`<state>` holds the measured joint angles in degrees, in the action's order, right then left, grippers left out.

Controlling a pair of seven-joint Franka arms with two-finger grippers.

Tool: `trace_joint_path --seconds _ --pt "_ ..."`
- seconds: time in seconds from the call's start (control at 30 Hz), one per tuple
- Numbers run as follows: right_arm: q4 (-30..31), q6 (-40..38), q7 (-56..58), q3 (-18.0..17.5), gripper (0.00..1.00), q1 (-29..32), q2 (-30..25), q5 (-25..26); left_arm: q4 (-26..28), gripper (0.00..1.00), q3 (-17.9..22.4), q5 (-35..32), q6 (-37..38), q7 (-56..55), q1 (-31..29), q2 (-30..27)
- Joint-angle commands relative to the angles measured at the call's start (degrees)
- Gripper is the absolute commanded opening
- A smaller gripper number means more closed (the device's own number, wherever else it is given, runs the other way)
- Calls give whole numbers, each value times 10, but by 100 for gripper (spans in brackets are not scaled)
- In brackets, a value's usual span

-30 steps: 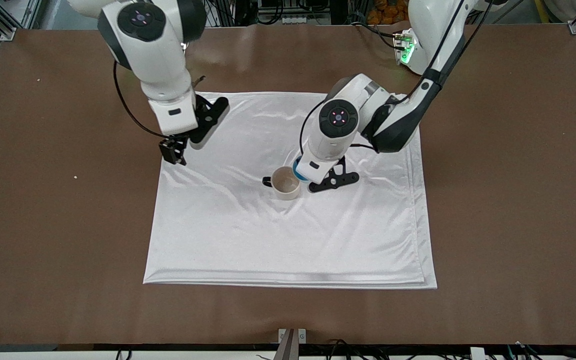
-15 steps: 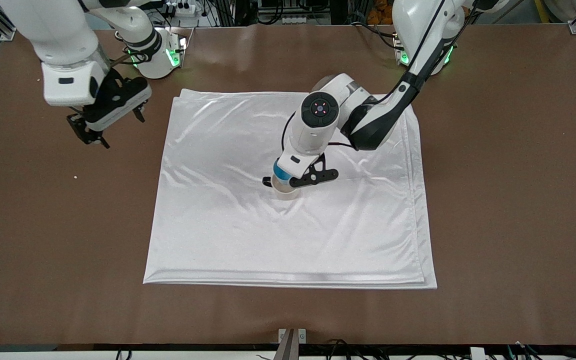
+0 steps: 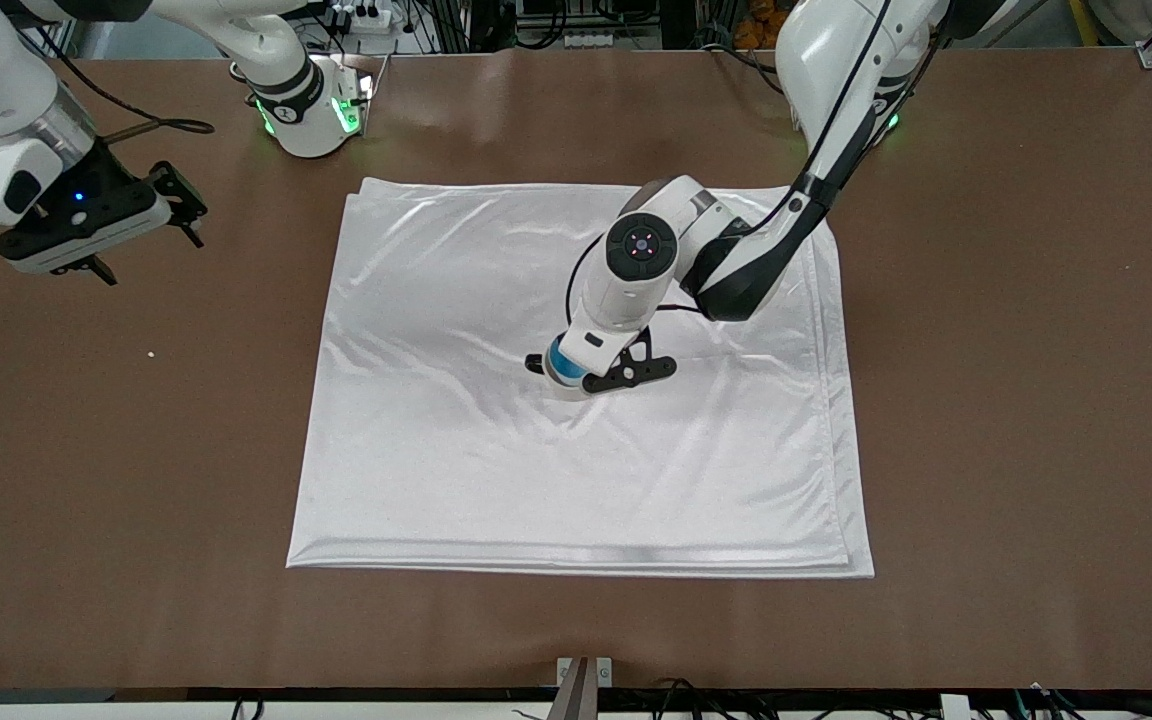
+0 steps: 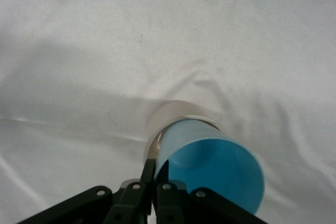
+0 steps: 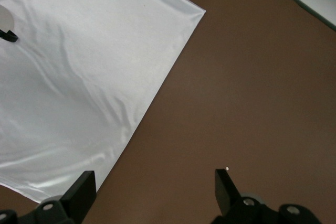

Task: Place blue cup into white mug on cloth

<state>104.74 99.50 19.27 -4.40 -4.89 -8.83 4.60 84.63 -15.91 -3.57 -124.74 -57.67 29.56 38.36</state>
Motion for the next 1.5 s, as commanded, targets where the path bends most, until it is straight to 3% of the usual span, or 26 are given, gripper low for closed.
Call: trace_joint_path --seconds 0.0,0.03,0.1,0.13,0.17,0.2,0.4,0.67,0.8,1.2,1.47 --pt "4 -11 -53 -3 100 22 0 -12 -7 0 7 -23 -10 -20 11 13" --pt "4 -11 -54 -3 100 27 0 -12 -7 0 6 -23 -10 -20 11 13" --pt "4 -12 -54 -3 100 38 2 -13 -7 23 6 -21 -10 -22 10 14" --pt "3 -13 -54 -3 100 44 2 -14 -7 47 6 -20 -10 -22 9 14" --pt "4 -13 -53 -3 100 49 2 -14 -7 79 7 -24 -10 -16 9 14" --pt "3 -13 -52 -3 100 53 4 -15 -6 100 7 -26 -10 -14 11 14" --pt "-2 -13 -60 -3 100 76 14 -16 -6 100 8 -35 -4 -17 10 6" --pt "-11 -14 -107 -3 100 106 20 -28 -7 100 33 -36 23 4 -35 -33" --pt "-13 -13 -129 -3 100 110 24 -28 -7 100 52 -36 23 79 -85 -49" --pt "-74 -19 -182 -4 100 118 66 -25 -3 100 50 -36 31 301 -246 -74" --pt "-96 -42 -194 -8 100 106 72 -23 0 100 43 -26 93 459 -338 -98"
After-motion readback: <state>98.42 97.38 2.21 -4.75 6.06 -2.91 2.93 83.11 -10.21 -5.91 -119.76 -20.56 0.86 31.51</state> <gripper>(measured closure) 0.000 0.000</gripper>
